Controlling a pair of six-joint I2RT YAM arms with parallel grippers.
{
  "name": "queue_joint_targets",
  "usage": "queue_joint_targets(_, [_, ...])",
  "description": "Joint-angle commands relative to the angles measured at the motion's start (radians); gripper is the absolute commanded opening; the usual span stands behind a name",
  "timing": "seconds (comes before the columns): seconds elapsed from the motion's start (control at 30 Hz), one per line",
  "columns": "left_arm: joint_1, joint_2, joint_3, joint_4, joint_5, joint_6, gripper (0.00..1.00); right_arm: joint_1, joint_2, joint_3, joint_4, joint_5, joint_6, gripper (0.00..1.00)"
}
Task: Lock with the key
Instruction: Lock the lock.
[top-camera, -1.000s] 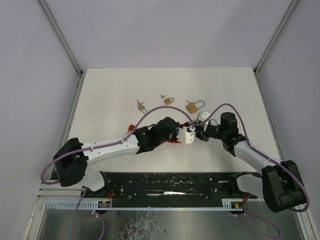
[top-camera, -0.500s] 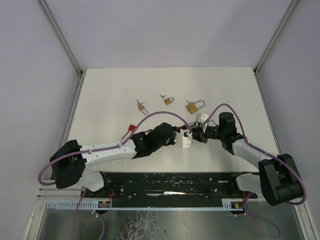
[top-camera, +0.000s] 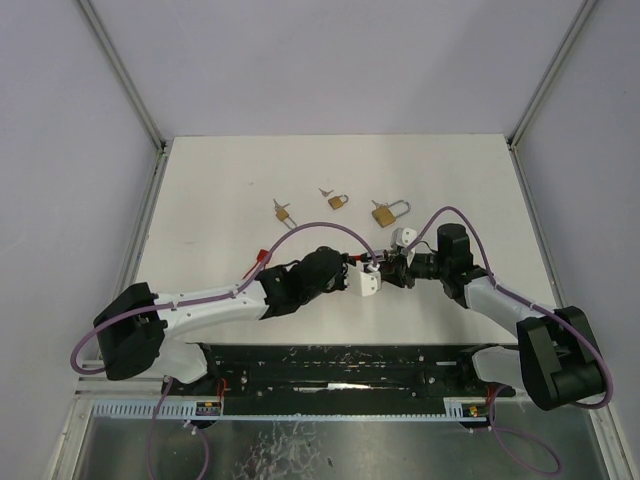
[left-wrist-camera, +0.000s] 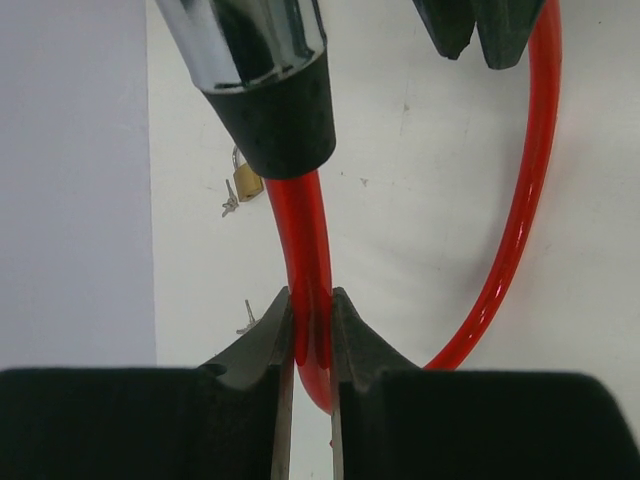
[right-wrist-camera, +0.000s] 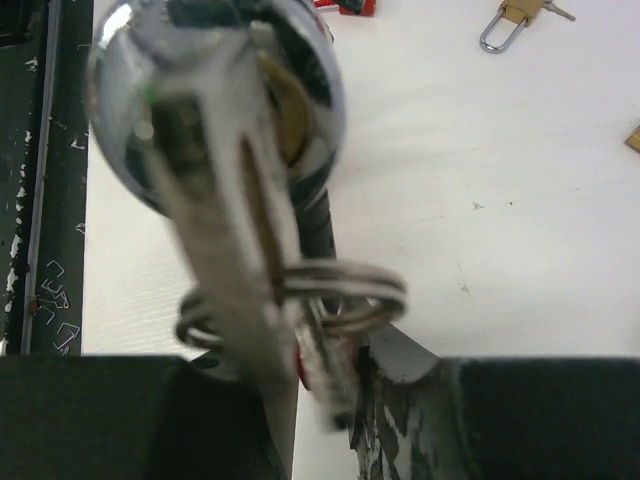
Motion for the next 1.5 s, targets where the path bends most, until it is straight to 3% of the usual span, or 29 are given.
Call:
queue_joint_targets(0.0, [0.020,-0.004,-0.019,-0.110,0.038,-0.042,0.00,-0.010,-0.004,0.053,0.014,-0.045,0.001,0.29])
queue_joint_targets(0.33, [0.055,-0.028,-0.033,-0.116,0.075,-0.078,0.00,-0.009,0.002,0.062,-0.017,-0.057,-0.002,0.37])
queue_joint_targets(0.7, [0.086,-0.023,-0.021,-0.141,0.124,-0.112,0.00,-0.010,0.008,0.078,-0.058,-0.079,-0.006,0.34])
queue_joint_targets(0.8, [0.093,-0.025,-0.018,-0.144,0.138,-0.118,0.00,-0.010,0.013,0.082,-0.060,-0.092,0.002,0.24])
queue_joint_targets(0.9, [0.095,-0.028,-0.013,-0.152,0.147,-0.117,0.00,-0.007,0.011,0.094,-0.067,-0.112,0.010,0.01])
queue_joint_targets(0.97, [0.094,-0.029,-0.006,-0.159,0.147,-0.109,0.00,0.009,-0.010,0.113,-0.083,-0.081,0.035,0.00])
queue_joint_targets(1.13, [0.095,-0.027,0.032,-0.202,0.130,-0.078,0.00,0.061,-0.069,0.224,-0.293,0.032,-0.025,0.00])
queue_joint_targets(1.33, [0.093,-0.039,0.052,-0.239,0.116,-0.047,0.00,0.075,0.007,0.399,-0.609,-0.014,-0.087,0.00])
queue_joint_targets(1.47, [0.093,-0.073,0.046,-0.244,0.106,-0.038,0.00,0.106,0.020,0.423,-0.534,0.347,0.031,0.00])
